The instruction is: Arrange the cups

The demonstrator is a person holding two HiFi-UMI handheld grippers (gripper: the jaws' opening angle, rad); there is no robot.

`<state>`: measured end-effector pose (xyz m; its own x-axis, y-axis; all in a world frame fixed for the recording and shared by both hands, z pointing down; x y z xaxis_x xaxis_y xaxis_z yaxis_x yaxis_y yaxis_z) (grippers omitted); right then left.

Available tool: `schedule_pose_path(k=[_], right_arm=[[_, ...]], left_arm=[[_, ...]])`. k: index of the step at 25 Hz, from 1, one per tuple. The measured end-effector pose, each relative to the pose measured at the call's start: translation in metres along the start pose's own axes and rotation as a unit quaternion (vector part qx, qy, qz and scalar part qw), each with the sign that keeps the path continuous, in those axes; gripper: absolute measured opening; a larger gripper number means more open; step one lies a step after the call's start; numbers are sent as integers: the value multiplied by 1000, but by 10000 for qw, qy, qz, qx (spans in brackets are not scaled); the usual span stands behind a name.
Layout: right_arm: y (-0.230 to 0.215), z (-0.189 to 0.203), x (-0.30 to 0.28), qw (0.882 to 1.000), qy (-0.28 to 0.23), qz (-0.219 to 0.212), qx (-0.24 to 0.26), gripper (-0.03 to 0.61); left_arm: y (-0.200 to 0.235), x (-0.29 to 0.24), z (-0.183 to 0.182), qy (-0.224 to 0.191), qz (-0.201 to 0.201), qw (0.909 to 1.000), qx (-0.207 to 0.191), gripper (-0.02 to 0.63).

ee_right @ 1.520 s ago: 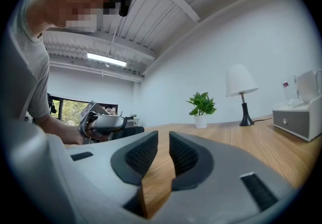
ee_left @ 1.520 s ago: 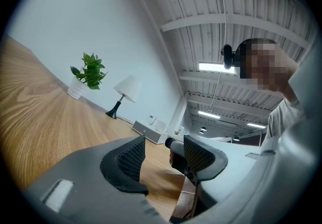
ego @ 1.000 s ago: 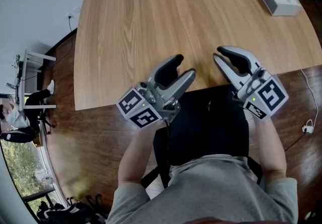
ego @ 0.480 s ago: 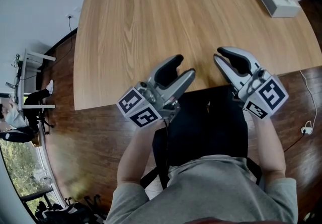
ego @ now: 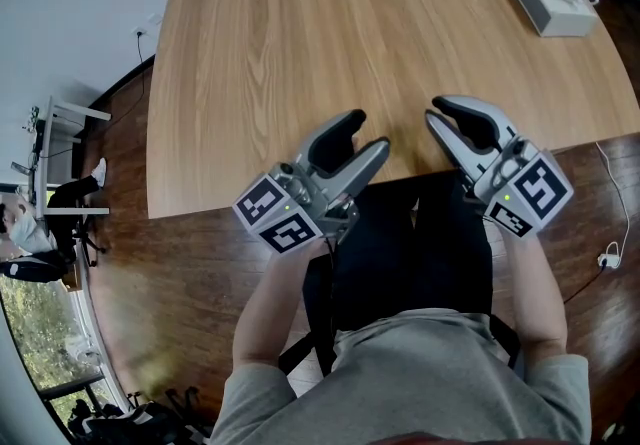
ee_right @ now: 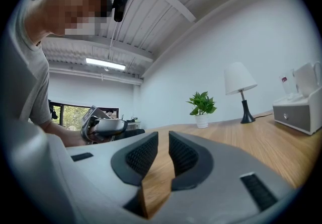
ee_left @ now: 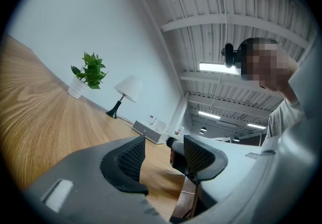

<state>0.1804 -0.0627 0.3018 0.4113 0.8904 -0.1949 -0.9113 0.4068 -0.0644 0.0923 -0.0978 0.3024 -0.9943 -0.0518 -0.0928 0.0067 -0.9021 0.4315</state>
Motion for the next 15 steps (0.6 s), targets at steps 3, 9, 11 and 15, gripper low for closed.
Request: schedule_pose_path(k=[3,9,11,15], right_arm=[[0,0,0,10000,-4,-6,-12,61],[0,1,0,10000,-1,-8,9,61],[0,1,0,10000,-9,-15,2,61],[0,1,-1,10000,7,-8,37,61]], left_arm=[[-1,0,0,-3,8,10000,10,235],[0,0,1,0,4,10000,2,235],[0,0,1,1,4,10000,-4,235],[0,-1,0,-1,6,10000,-17,235]])
Point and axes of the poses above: the fingertips, and each gripper's own axes: x backward along the fingers, y to its left, z out of its underside, the point moved 1 cm from there along x, backward along the fingers, and after that the axes turned 13 degrees about y, right-handed, at the moved point
